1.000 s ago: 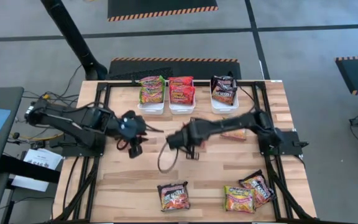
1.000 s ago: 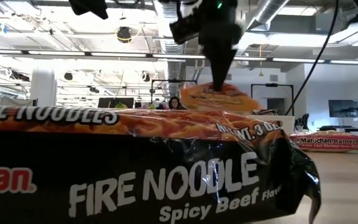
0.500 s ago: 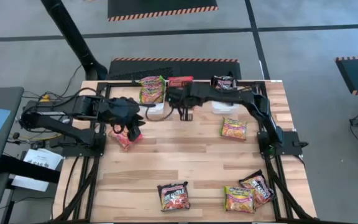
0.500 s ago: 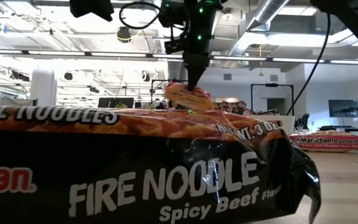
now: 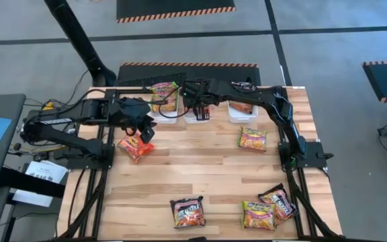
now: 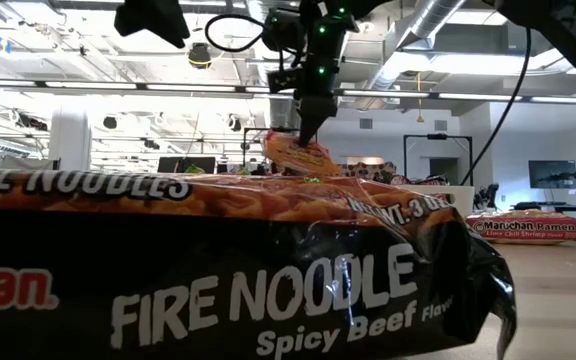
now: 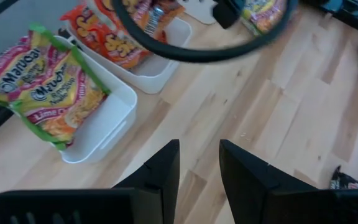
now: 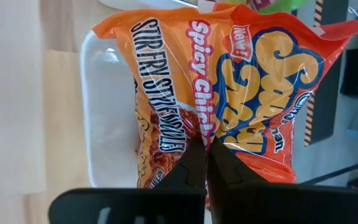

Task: Sort Maruchan noodles
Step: Put the orange noodle pack into the middle white bin

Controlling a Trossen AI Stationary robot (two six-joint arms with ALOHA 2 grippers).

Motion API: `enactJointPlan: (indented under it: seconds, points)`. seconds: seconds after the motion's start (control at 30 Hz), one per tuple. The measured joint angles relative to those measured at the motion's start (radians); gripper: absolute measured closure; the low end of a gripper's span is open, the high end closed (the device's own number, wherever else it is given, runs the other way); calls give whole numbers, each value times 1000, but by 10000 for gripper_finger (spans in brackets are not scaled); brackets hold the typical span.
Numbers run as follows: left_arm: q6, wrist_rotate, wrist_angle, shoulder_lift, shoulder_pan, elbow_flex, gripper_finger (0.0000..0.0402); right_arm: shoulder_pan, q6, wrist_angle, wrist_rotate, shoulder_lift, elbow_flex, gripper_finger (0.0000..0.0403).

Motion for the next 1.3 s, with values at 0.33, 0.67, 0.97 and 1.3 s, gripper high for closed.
enactJointPlan:
  seconds: [0.33, 0.67, 0.97, 1.3]
  points:
    - [6, -1, 55, 0, 53, 0, 304, -10, 3, 15, -45, 44, 0, 394]
    - [11, -1, 56, 0, 69, 0, 304, -25, 6, -10, -45, 62, 0, 380]
    - [57, 7, 56, 0, 69, 0, 304, -27, -4, -9, -45, 62, 0, 311]
    - [105, 35, 56, 0, 69, 0, 304, -27, 131, -59, -46, 60, 13, 235]
